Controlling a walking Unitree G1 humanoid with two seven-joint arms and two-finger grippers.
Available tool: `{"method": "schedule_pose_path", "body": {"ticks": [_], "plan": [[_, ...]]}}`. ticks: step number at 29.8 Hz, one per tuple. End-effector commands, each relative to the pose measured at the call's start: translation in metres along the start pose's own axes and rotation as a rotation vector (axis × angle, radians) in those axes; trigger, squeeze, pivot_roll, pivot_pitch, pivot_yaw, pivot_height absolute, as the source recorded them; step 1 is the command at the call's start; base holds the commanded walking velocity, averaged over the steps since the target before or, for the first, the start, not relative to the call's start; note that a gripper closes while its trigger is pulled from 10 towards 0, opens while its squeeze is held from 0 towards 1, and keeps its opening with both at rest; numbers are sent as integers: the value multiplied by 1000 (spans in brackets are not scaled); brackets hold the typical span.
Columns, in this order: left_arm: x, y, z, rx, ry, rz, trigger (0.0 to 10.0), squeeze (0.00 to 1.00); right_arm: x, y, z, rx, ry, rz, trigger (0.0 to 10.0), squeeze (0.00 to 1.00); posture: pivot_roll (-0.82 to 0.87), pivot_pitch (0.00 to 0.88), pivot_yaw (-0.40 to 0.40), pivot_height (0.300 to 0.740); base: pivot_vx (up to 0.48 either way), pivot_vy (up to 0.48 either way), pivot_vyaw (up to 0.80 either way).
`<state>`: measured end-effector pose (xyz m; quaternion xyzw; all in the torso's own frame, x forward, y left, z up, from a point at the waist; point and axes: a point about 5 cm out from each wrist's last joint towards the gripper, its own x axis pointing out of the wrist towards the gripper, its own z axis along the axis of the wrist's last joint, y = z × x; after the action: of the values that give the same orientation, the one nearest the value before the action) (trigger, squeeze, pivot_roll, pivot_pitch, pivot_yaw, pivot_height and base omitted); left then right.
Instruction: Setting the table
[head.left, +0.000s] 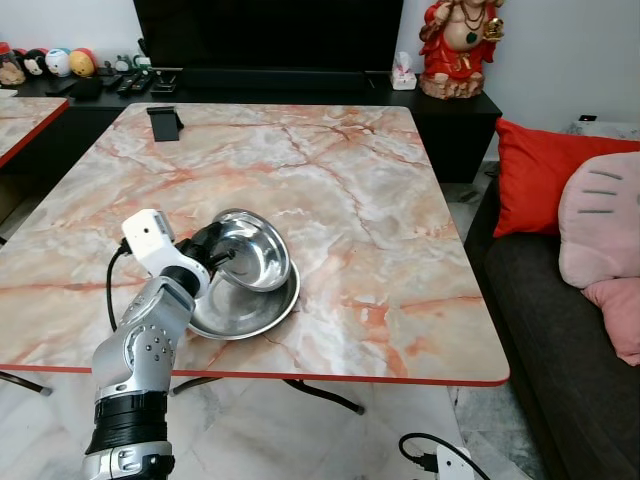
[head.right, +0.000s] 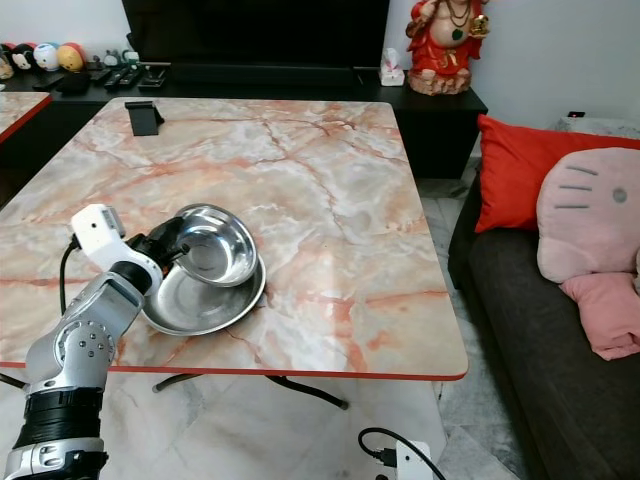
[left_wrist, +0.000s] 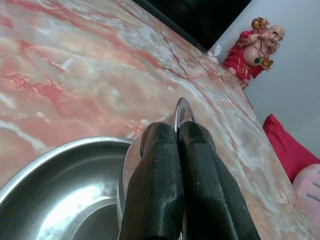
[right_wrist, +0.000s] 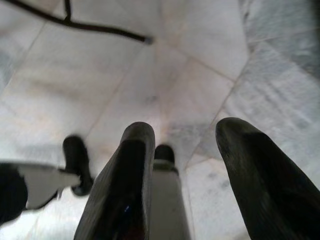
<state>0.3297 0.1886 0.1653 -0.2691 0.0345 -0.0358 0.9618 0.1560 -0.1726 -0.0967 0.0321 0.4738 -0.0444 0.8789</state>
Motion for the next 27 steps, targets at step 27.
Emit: {"method": "schedule_pose_path", "body": {"ticks": [27], "plan": [[-10, 3, -2, 73, 51, -8, 10000, 0, 5, 16, 21, -15, -26, 3, 10000, 0, 62, 0, -18, 740, 0, 0, 0]]}}
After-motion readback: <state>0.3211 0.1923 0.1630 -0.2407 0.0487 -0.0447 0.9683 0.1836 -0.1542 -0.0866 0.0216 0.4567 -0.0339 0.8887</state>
